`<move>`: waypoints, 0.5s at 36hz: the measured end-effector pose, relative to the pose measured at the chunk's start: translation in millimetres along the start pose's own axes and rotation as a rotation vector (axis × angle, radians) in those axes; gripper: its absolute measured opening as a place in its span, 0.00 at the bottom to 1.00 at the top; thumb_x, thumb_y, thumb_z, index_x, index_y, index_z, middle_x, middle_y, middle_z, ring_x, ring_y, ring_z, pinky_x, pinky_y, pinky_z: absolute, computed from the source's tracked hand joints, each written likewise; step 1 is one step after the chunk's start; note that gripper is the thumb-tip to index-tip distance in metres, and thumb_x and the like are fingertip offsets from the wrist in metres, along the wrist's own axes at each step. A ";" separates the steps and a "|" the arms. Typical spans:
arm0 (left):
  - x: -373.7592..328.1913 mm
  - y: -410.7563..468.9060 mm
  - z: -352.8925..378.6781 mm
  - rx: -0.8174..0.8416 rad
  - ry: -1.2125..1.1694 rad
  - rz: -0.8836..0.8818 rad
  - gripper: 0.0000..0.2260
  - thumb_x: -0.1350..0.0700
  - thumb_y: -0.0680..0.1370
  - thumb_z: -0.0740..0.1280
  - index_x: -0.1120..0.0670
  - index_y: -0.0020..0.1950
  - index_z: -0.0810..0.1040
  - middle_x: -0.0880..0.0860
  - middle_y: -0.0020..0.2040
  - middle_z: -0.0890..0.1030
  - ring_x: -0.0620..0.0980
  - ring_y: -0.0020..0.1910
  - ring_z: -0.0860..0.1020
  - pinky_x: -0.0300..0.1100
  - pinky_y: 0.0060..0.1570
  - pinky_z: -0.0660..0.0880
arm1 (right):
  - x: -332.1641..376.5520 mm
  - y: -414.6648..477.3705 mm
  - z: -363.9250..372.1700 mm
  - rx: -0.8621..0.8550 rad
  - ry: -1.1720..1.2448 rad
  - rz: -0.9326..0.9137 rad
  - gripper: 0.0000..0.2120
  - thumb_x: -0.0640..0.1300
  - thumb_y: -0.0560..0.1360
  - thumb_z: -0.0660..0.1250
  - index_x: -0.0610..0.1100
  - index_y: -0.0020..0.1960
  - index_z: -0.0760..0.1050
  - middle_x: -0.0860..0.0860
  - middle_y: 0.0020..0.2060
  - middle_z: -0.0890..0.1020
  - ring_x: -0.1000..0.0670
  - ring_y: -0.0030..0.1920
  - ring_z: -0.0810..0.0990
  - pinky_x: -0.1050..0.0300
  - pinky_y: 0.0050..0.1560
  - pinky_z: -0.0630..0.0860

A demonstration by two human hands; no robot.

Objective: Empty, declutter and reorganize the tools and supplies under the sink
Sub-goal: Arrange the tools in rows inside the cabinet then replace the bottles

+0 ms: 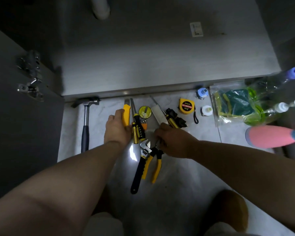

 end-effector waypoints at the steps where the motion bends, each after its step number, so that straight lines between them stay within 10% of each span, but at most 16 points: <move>1: 1.8 -2.3 -0.5 0.003 0.008 0.011 0.25 0.58 0.78 0.70 0.48 0.73 0.68 0.57 0.62 0.72 0.60 0.60 0.74 0.57 0.59 0.77 | 3.6 -1.0 7.0 0.023 -0.012 -0.016 0.20 0.47 0.77 0.67 0.46 0.67 0.71 0.47 0.61 0.70 0.47 0.49 0.79 0.54 0.45 0.79; 18: 7.0 -20.5 19.4 0.056 -0.046 -0.001 0.23 0.53 0.77 0.70 0.50 0.70 0.68 0.55 0.57 0.73 0.59 0.57 0.76 0.59 0.57 0.77 | 15.1 -0.7 39.7 0.108 -0.409 -0.138 0.31 0.37 0.71 0.74 0.48 0.71 0.68 0.46 0.65 0.68 0.44 0.49 0.80 0.50 0.36 0.74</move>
Point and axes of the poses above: each hand's wrist, its own y-axis towards the middle knuckle, its own z-axis out of the palm, x = y × z, the point moved 9 cm from there along y, towards the middle knuckle
